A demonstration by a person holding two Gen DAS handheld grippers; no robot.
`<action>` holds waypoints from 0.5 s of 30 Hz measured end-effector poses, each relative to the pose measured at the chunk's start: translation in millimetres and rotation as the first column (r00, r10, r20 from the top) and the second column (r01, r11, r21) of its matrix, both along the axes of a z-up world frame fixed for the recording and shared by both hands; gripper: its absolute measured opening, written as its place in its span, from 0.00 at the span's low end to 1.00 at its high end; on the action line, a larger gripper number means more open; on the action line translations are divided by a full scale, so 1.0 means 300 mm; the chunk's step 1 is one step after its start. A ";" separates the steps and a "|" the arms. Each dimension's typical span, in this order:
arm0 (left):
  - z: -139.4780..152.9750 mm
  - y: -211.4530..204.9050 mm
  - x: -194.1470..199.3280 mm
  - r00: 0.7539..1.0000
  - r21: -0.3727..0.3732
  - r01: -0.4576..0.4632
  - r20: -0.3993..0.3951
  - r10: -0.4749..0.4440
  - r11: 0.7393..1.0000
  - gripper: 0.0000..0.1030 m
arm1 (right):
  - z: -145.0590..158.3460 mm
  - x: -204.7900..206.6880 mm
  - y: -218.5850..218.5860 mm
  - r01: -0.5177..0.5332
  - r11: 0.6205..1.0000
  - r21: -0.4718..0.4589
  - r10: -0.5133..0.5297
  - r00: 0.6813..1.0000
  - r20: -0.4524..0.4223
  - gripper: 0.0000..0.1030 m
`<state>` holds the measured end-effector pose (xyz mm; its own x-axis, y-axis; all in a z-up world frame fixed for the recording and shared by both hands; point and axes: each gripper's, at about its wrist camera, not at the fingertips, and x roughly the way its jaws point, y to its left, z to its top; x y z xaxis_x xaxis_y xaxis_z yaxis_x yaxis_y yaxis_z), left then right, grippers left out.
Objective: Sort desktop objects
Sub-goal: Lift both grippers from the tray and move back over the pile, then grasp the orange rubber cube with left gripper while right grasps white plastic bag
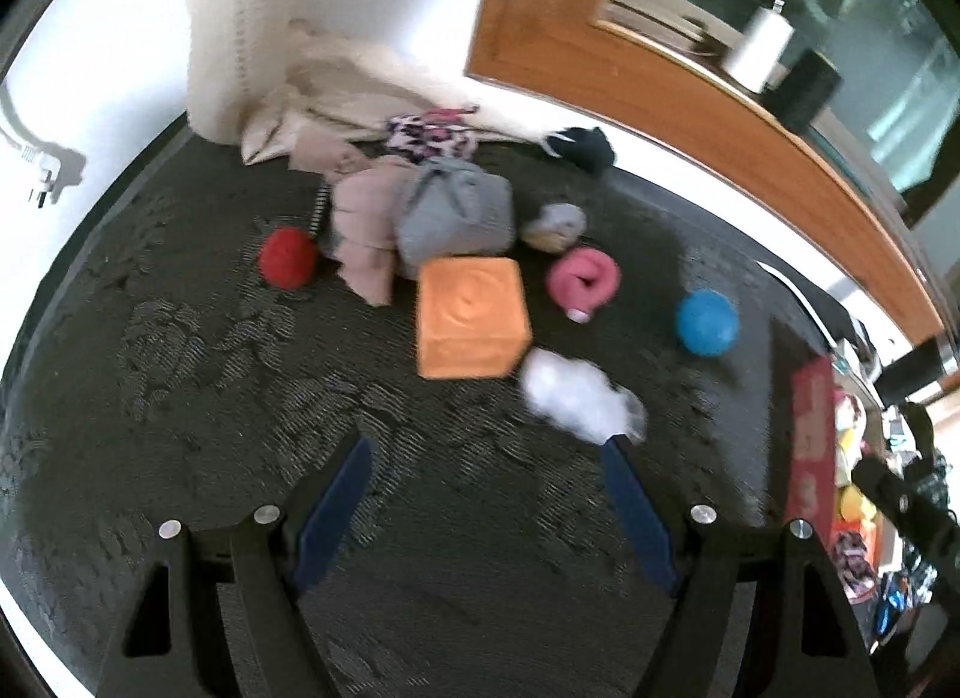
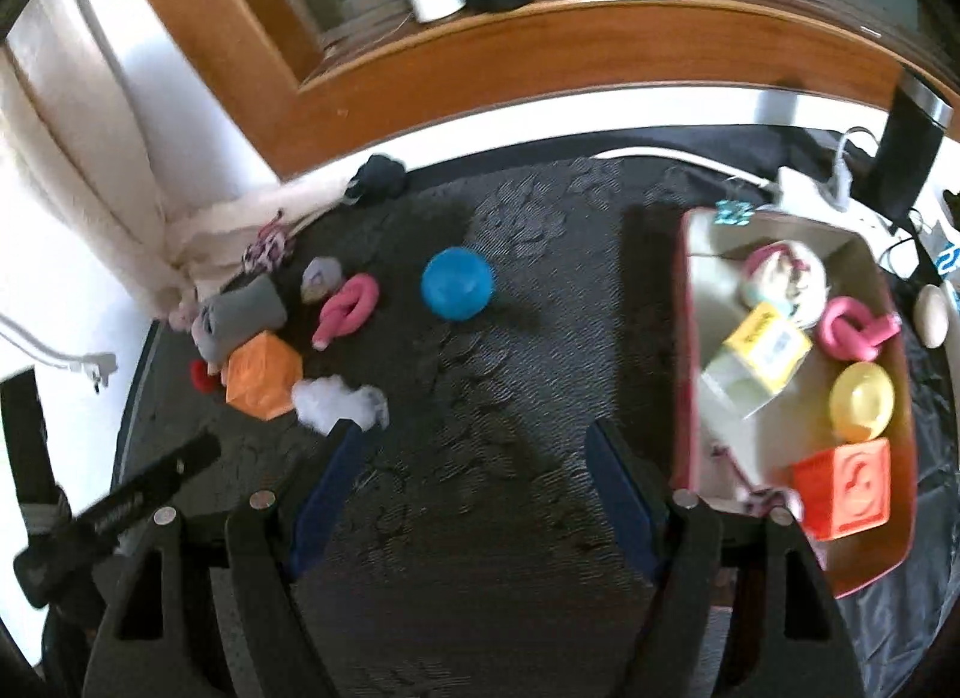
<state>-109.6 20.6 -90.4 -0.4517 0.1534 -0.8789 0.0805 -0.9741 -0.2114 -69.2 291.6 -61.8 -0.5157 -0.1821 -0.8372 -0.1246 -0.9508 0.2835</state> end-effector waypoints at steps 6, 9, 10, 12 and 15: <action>-0.062 -0.006 -0.096 1.000 0.000 0.010 0.014 -0.010 1.000 0.78 | -0.037 -0.004 -0.058 -0.007 1.000 0.026 0.006 0.999 0.043 0.77; -0.098 -0.001 -0.146 1.000 0.004 0.014 0.023 -0.014 1.000 0.78 | -0.053 -0.003 -0.076 -0.004 0.999 0.046 0.002 0.998 0.060 0.77; -0.109 0.002 -0.162 1.000 -0.002 0.014 0.024 -0.014 1.000 0.78 | -0.058 -0.002 -0.081 -0.004 0.999 0.051 0.000 0.998 0.065 0.77; -0.128 0.007 -0.192 1.000 -0.010 0.015 0.027 -0.015 1.000 0.78 | -0.067 -0.002 -0.090 -0.003 0.998 0.062 -0.002 0.997 0.075 0.77; -0.147 0.019 -0.225 0.999 -0.020 0.022 0.024 -0.022 1.000 0.78 | -0.079 -0.008 -0.102 -0.004 0.997 0.078 -0.003 0.996 0.088 0.77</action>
<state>-177.2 26.4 -134.4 -0.4272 0.1453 -0.8924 0.0639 -0.9797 -0.1901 -71.5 261.1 -85.5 -0.4397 -0.1146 -0.8908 -0.1451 -0.9697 0.1964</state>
